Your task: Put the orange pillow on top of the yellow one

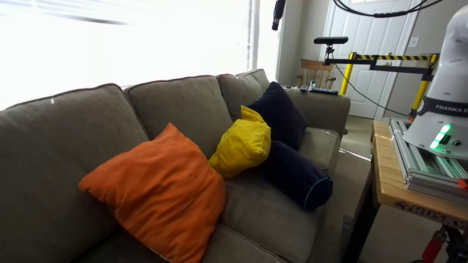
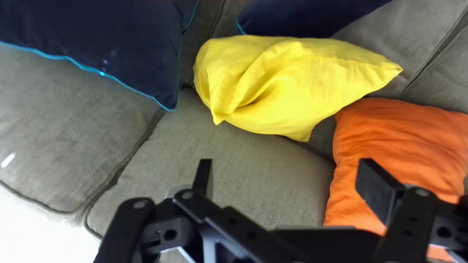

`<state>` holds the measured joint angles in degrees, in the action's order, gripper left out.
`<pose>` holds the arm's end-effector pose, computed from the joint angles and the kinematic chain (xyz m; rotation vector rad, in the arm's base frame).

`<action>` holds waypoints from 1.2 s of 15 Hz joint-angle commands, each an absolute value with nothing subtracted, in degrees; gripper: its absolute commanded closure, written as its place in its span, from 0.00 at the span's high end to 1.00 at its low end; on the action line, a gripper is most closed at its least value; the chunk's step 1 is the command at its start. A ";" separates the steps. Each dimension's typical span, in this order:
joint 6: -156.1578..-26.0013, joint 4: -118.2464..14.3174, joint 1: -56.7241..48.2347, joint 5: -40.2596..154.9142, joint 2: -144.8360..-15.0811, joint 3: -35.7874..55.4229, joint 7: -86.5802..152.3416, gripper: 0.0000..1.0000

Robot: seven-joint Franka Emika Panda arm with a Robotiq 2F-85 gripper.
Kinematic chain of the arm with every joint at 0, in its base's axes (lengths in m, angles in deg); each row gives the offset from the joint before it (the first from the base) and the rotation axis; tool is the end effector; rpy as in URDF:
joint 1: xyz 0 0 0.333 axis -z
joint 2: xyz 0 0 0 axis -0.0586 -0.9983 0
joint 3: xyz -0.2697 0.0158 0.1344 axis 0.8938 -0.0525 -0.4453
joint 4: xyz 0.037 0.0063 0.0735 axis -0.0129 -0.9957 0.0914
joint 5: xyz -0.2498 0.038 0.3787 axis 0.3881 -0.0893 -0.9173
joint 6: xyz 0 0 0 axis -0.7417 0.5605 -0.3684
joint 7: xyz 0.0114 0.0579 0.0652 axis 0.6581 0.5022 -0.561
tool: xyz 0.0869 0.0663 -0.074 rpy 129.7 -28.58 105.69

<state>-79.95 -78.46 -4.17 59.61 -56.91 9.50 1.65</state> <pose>0.6034 -0.0360 0.4359 2.9323 0.6835 0.2555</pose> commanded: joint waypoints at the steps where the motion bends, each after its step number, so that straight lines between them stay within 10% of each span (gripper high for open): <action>1: -87.90 -74.55 -5.09 60.75 -65.17 7.80 -5.51 1.00; 18: -104.05 -74.32 -4.00 38.28 -76.52 -6.81 -43.45 1.00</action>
<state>-104.14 -74.42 -3.70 38.21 -76.51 -7.06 -43.62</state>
